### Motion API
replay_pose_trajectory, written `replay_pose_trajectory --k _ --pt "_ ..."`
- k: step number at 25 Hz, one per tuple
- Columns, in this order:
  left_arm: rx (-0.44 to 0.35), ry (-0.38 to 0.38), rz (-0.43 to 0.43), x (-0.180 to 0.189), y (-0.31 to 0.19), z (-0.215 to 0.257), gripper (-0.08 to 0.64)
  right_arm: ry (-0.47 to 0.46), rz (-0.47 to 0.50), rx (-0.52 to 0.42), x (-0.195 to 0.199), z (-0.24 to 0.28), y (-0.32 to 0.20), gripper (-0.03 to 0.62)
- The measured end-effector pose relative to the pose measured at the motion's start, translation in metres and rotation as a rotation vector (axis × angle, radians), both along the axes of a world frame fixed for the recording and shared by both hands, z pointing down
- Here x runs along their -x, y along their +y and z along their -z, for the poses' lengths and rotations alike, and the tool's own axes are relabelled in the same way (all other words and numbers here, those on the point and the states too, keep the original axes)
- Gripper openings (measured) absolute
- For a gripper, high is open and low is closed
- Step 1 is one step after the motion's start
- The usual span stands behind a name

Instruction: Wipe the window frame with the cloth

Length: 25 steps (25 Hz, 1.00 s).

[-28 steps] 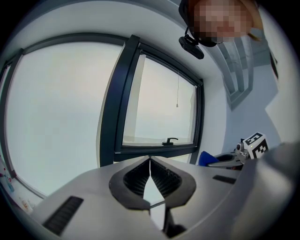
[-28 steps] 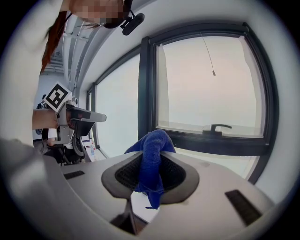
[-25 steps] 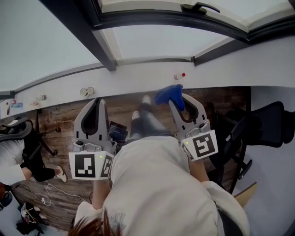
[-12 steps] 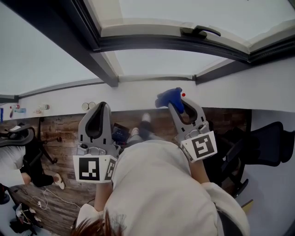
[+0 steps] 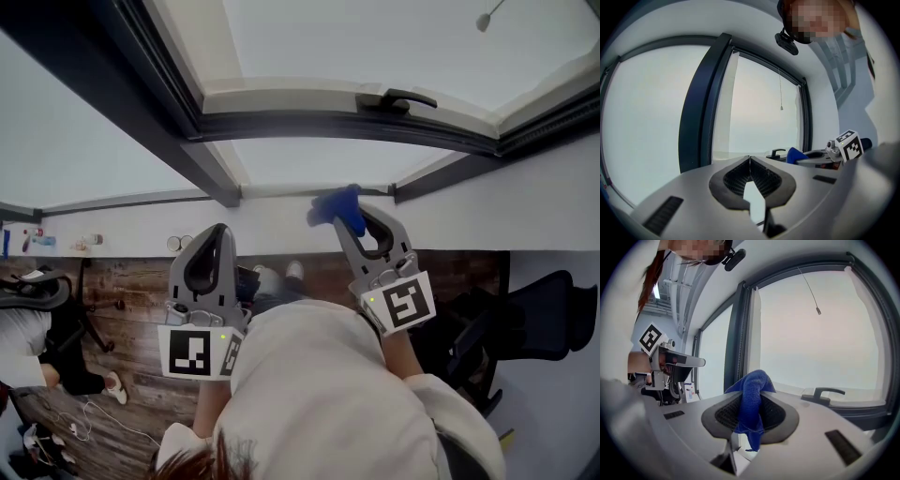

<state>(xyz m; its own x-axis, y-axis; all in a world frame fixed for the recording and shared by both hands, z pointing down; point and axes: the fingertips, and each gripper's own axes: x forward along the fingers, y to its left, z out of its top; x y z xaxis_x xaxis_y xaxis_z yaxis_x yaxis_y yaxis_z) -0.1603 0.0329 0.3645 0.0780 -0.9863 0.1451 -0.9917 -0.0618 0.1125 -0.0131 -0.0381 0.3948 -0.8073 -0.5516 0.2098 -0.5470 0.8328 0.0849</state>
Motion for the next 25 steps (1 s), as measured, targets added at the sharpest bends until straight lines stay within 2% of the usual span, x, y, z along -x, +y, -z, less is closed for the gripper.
replay_pose_trajectory --k 5,8,11,14,20,25 --pt "-0.018 -0.011 -0.004 0.006 -0.006 0.002 0.009 -0.041 0.004 -0.051 0.014 0.016 -0.008 0.092" --pt "-0.014 0.001 -0.033 0.009 -0.005 0.003 0.009 -0.023 -0.001 -0.038 0.023 0.02 -0.004 0.092" --pt "-0.006 0.015 -0.063 0.019 -0.002 0.006 0.009 -0.022 0.004 -0.02 0.043 0.028 -0.001 0.092" --pt "0.01 0.028 -0.079 0.032 0.005 0.009 0.009 -0.051 0.035 -0.048 0.074 0.052 -0.002 0.092" --pt "-0.013 0.038 -0.106 0.061 0.006 0.018 0.009 -0.102 0.138 -0.23 0.144 0.137 -0.033 0.092" --pt "-0.032 0.047 -0.127 0.077 0.009 0.022 0.009 -0.13 0.159 -0.39 0.19 0.222 -0.064 0.092"
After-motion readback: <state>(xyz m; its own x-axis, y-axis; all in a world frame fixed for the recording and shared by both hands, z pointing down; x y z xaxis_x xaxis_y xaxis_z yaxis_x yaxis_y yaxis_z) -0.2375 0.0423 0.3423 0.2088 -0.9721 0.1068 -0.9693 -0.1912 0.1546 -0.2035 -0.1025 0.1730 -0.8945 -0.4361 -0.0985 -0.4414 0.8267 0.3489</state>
